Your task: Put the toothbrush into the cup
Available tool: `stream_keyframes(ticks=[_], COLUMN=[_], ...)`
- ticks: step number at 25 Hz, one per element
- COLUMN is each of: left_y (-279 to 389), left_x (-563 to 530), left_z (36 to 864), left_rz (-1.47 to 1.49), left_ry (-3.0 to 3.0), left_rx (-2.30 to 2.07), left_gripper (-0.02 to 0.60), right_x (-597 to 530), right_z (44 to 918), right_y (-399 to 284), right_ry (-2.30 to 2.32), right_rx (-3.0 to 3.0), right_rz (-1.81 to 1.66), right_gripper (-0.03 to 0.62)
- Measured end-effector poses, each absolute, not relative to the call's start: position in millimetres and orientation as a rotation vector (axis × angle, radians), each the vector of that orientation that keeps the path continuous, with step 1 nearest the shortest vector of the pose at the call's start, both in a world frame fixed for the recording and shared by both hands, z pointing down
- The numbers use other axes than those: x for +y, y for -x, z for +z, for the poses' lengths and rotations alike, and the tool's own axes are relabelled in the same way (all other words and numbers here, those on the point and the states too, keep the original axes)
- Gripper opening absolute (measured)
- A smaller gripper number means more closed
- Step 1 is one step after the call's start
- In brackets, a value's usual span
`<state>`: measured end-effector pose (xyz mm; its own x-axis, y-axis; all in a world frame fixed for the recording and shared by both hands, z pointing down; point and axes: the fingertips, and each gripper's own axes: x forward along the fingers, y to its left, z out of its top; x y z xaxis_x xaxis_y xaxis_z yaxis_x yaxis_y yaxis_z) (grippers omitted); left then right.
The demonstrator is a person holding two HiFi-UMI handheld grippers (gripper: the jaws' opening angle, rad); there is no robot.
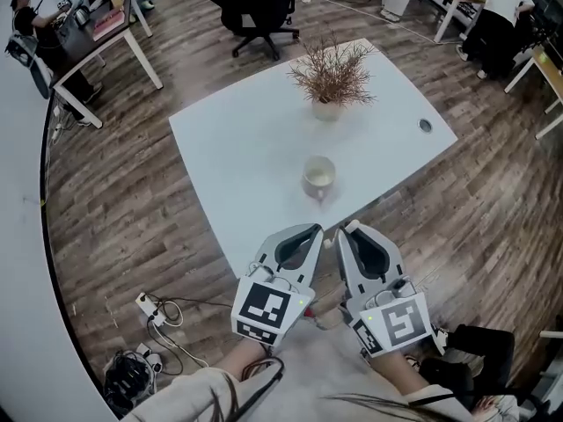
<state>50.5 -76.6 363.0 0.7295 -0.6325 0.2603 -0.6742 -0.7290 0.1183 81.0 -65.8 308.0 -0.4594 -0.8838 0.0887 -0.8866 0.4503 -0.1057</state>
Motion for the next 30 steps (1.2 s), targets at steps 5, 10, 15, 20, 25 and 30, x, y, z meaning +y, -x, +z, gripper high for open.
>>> stream_keyframes(ticks=[5,10,15,20,25,30], left_y=[-51,-53,-51,-50,-45,-46], left_x=[-104,-124,-136,-146,-157,-161], left_z=[373,378,383,385,389,389], left_rz=[0.32,0.335,0.351,0.352,0.364,0.36], left_ry=[-2.72,-2.705,-2.691,-2.679,-2.666,-2.665], left_rx=[-1.022,-1.006,-0.99,-0.999,-1.011,-1.002], left_gripper=[0.008,0.008,0.008,0.008,0.008,0.008], right_x=[-96,-127,-157,-179,-200,-218], right_z=[316,324,333,339,348,362], right_y=[-83,-89,-89,-90,-88,-88], right_ry=[-1.642,-1.659,-1.666,-1.67,-1.669,-1.658], right_rx=[-2.639,-2.624,-2.617,-2.614,-2.6,-2.601], right_rz=[0.215,0.228,0.234,0.23,0.218,0.208], right_gripper=[0.049,0.049,0.049,0.049,0.049,0.049])
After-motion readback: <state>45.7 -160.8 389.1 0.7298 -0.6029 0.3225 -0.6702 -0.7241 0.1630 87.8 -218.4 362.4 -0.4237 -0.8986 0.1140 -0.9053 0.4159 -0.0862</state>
